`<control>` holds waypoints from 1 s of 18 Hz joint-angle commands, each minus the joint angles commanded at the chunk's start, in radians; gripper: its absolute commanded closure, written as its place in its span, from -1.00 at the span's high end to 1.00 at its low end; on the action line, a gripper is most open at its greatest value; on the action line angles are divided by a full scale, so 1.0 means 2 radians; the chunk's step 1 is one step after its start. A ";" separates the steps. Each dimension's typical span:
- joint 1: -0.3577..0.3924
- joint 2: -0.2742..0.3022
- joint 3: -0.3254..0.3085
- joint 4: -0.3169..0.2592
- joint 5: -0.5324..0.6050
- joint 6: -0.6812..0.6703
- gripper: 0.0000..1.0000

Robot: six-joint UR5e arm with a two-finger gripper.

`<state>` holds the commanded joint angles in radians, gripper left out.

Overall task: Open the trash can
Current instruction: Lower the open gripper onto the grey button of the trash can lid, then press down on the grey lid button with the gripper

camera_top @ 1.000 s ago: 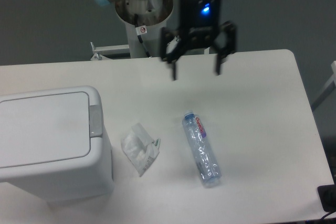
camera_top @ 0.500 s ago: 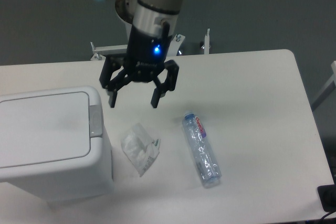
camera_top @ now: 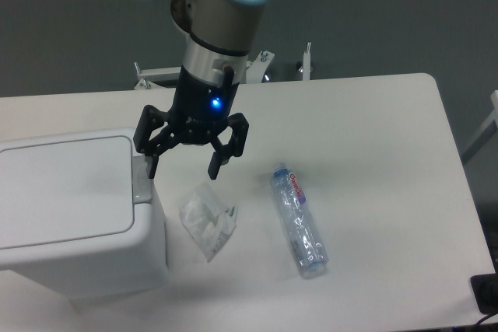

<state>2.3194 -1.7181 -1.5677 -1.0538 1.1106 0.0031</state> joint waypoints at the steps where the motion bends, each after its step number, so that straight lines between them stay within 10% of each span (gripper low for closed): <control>1: 0.000 -0.001 0.000 0.000 0.000 0.000 1.00; 18: -0.001 -0.004 -0.017 0.013 0.000 0.001 1.00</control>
<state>2.3178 -1.7257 -1.6015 -1.0278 1.1106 0.0046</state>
